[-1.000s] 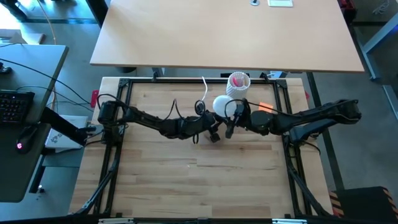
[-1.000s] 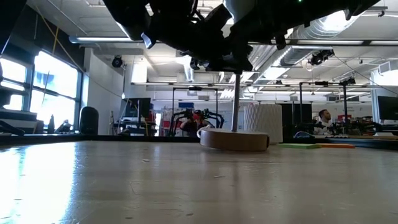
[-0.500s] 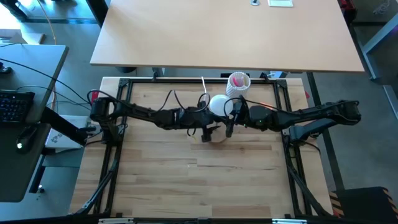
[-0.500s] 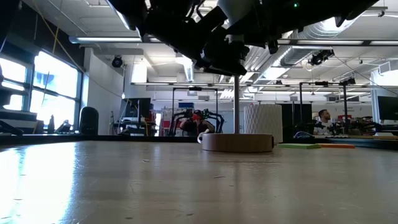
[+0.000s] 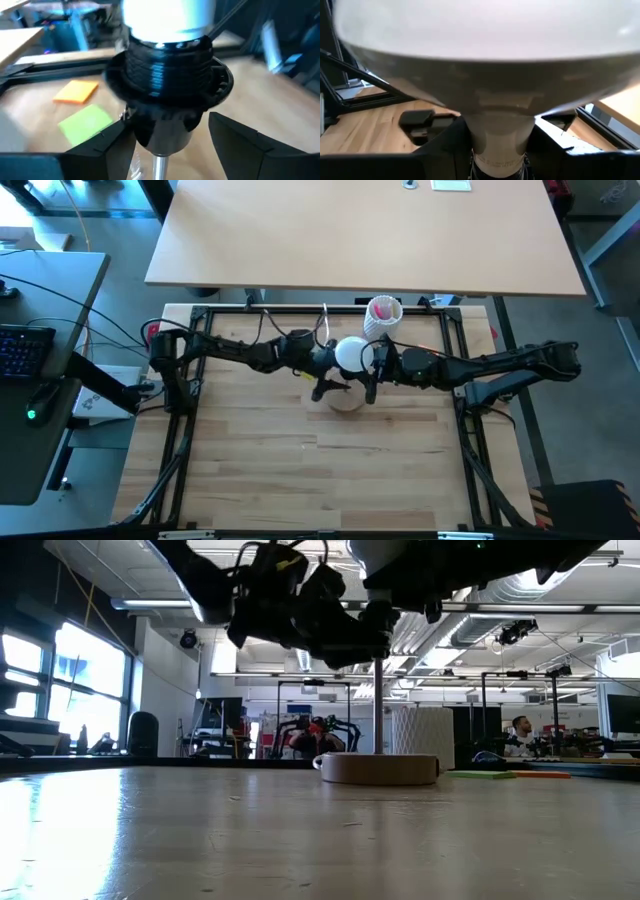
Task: Screw lightbulb
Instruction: Insert the white lightbulb into the brown lamp
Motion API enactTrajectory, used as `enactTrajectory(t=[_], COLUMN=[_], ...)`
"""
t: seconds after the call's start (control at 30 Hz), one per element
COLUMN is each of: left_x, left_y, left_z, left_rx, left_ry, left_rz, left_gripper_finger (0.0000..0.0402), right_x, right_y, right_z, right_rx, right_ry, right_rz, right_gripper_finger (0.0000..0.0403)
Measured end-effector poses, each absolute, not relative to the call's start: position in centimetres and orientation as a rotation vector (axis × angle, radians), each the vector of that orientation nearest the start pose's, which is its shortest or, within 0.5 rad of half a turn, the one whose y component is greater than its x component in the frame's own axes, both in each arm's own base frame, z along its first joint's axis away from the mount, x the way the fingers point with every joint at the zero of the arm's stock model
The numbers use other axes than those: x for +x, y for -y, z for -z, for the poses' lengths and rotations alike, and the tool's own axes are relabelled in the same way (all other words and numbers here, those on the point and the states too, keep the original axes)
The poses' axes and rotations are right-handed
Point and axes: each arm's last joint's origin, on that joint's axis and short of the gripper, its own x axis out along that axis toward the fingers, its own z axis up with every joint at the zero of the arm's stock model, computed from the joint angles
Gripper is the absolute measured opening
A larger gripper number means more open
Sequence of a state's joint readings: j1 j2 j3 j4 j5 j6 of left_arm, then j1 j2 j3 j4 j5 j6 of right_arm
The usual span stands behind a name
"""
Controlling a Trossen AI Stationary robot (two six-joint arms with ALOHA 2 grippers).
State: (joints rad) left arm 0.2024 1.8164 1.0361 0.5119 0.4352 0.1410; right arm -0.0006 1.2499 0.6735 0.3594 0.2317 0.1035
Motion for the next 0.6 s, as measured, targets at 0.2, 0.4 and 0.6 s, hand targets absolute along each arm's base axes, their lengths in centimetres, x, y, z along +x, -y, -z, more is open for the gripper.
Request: enactTrajectory(t=[0.2,0.4,0.6], left_x=[37.5,37.6,37.9], left_y=[-6.3,-4.9,-3.0], left_z=[-19.3,-19.3,-19.3], left_rx=[-0.009,0.011,0.061], left_ry=[-0.133,-0.102,-0.105], left_rz=[0.179,0.131,-0.103], left_gripper_finger=[0.0177,0.0133,0.0133], right_x=[26.9,26.9,26.8], right_y=[0.7,0.6,0.6], right_z=[-25.1,-25.0,-25.1], right_rx=[0.097,0.123,0.139], right_ry=[-0.191,-0.192,-0.174], right_rz=[0.244,0.245,0.336], right_gripper_finger=[0.0145,0.0145,0.0145])
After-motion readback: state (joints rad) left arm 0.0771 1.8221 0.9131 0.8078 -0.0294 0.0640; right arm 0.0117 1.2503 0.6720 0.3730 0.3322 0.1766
